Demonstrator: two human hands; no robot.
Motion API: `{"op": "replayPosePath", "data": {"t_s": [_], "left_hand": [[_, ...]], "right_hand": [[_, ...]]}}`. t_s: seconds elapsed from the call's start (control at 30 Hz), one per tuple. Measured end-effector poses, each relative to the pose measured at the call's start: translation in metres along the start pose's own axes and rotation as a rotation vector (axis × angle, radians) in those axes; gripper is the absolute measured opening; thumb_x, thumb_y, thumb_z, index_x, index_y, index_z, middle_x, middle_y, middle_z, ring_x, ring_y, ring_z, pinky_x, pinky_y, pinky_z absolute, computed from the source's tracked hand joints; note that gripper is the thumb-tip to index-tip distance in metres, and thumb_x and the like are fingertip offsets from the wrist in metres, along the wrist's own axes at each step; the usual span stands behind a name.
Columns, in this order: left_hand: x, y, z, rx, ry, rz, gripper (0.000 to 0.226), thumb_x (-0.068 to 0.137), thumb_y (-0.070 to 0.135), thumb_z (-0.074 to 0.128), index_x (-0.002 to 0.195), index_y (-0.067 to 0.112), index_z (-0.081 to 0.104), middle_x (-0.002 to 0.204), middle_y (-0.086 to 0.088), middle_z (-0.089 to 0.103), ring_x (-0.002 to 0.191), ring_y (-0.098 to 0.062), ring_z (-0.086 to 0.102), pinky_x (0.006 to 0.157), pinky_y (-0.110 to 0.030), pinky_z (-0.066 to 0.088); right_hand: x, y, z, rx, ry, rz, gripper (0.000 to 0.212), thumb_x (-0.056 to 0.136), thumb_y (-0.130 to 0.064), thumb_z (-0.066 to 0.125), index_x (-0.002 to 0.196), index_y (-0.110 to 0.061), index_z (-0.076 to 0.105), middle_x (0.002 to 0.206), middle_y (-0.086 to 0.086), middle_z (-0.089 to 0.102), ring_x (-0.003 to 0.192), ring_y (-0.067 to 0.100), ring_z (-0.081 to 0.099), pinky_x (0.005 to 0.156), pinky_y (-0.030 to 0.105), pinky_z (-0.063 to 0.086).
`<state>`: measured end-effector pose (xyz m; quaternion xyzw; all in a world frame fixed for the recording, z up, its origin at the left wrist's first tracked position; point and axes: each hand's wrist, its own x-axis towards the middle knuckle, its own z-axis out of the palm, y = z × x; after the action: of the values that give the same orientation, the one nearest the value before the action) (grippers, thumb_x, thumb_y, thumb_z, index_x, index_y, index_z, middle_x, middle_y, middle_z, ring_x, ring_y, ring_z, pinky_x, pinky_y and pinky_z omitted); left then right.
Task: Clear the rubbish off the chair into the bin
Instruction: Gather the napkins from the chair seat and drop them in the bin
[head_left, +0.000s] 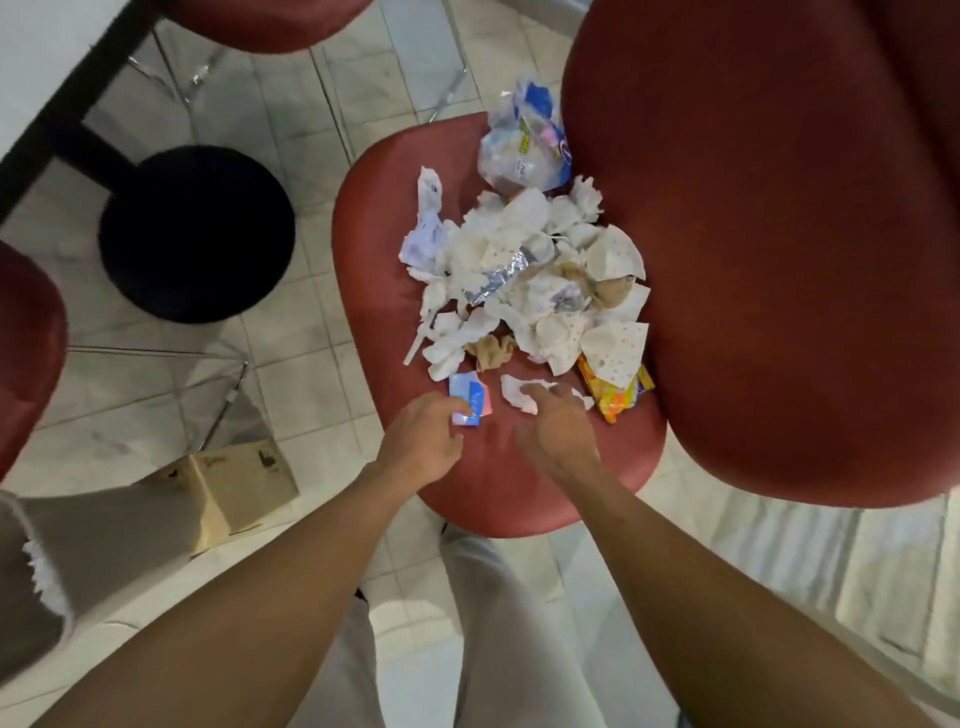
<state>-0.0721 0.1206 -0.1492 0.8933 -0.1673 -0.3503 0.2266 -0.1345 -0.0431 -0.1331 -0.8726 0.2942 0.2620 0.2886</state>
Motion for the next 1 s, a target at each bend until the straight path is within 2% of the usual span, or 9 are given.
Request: {"op": "replayPosePath", "data": {"t_s": [0.17,0.3,0.37,0.5,0.57,0.67,0.73,0.83,1.0], "left_hand": [[0.041,0.002,0.032,0.16,-0.05,0.025,0.054,0.081,0.004,0.059,0.131,0.027,0.054,0.138,0.0,0.043,0.123,-0.026,0.045,0.094,-0.04,0.048],[0.062,0.002,0.049,0.288,-0.116,0.058,0.067,0.084,0.009,0.065,0.142,0.031,0.04,0.156,-0.006,0.016,0.141,-0.025,0.023,0.097,-0.04,0.049],[0.067,0.002,0.052,0.358,-0.145,0.065,0.069,0.084,0.011,0.066,0.143,0.034,0.036,0.157,-0.007,0.011,0.143,-0.024,0.018,0.096,-0.04,0.049],[0.073,-0.001,0.06,0.456,-0.192,0.064,0.067,0.085,0.009,0.064,0.142,0.033,0.037,0.155,-0.009,0.013,0.141,-0.026,0.019,0.099,-0.043,0.047],[0.074,0.0,0.06,0.49,-0.201,0.072,0.058,0.088,0.01,0.06,0.14,0.03,0.041,0.149,-0.011,0.022,0.135,-0.027,0.027,0.095,-0.04,0.049],[0.073,0.005,0.055,0.53,-0.177,0.084,0.036,0.093,0.014,0.052,0.129,0.021,0.05,0.126,-0.011,0.039,0.113,-0.026,0.046,0.081,-0.036,0.049],[0.069,0.005,0.052,0.569,-0.186,0.082,0.034,0.092,0.009,0.051,0.125,0.018,0.051,0.119,-0.012,0.041,0.102,-0.028,0.052,0.078,-0.036,0.048],[0.058,0.002,0.045,0.531,-0.184,0.065,0.034,0.09,0.001,0.047,0.12,0.016,0.054,0.113,-0.013,0.044,0.094,-0.028,0.055,0.074,-0.036,0.047],[0.027,-0.01,0.023,0.352,-0.101,0.0,0.015,0.084,0.001,0.055,0.093,0.013,0.056,0.097,-0.007,0.053,0.079,-0.028,0.06,0.067,-0.037,0.052]], "right_hand": [[0.039,0.033,0.01,-0.044,0.018,-0.003,0.057,0.084,-0.024,0.058,0.139,-0.032,0.043,0.144,0.009,0.032,0.134,0.033,0.028,0.103,0.05,0.04],[0.064,0.048,0.024,-0.098,-0.092,-0.001,0.059,0.088,-0.024,0.054,0.142,-0.039,0.035,0.153,0.009,0.017,0.141,0.032,0.017,0.107,0.054,0.035],[0.066,0.051,0.028,-0.11,-0.123,-0.003,0.054,0.09,-0.021,0.052,0.14,-0.036,0.04,0.15,0.009,0.02,0.138,0.031,0.021,0.106,0.052,0.036],[0.061,0.058,0.041,-0.101,-0.129,0.016,0.048,0.09,-0.004,0.048,0.132,-0.025,0.054,0.138,0.01,0.033,0.127,0.031,0.034,0.098,0.041,0.043],[0.06,0.06,0.043,-0.086,-0.115,0.038,0.045,0.09,0.001,0.046,0.127,-0.02,0.059,0.132,0.011,0.038,0.121,0.031,0.04,0.092,0.037,0.044],[0.058,0.062,0.043,-0.045,-0.118,0.089,0.04,0.085,0.003,0.05,0.118,-0.015,0.065,0.122,0.011,0.047,0.106,0.032,0.054,0.083,0.035,0.045],[0.055,0.06,0.041,0.022,-0.105,0.116,0.037,0.081,0.004,0.052,0.111,-0.011,0.067,0.115,0.012,0.051,0.097,0.033,0.059,0.075,0.033,0.047],[0.046,0.05,0.036,0.082,-0.06,0.104,0.032,0.081,0.005,0.05,0.103,-0.007,0.069,0.098,0.009,0.049,0.086,0.029,0.057,0.063,0.026,0.038],[0.024,0.017,0.026,0.058,-0.043,0.063,0.037,0.085,0.005,0.051,0.116,-0.007,0.066,0.112,0.013,0.053,0.094,0.03,0.06,0.066,0.023,0.038]]}}
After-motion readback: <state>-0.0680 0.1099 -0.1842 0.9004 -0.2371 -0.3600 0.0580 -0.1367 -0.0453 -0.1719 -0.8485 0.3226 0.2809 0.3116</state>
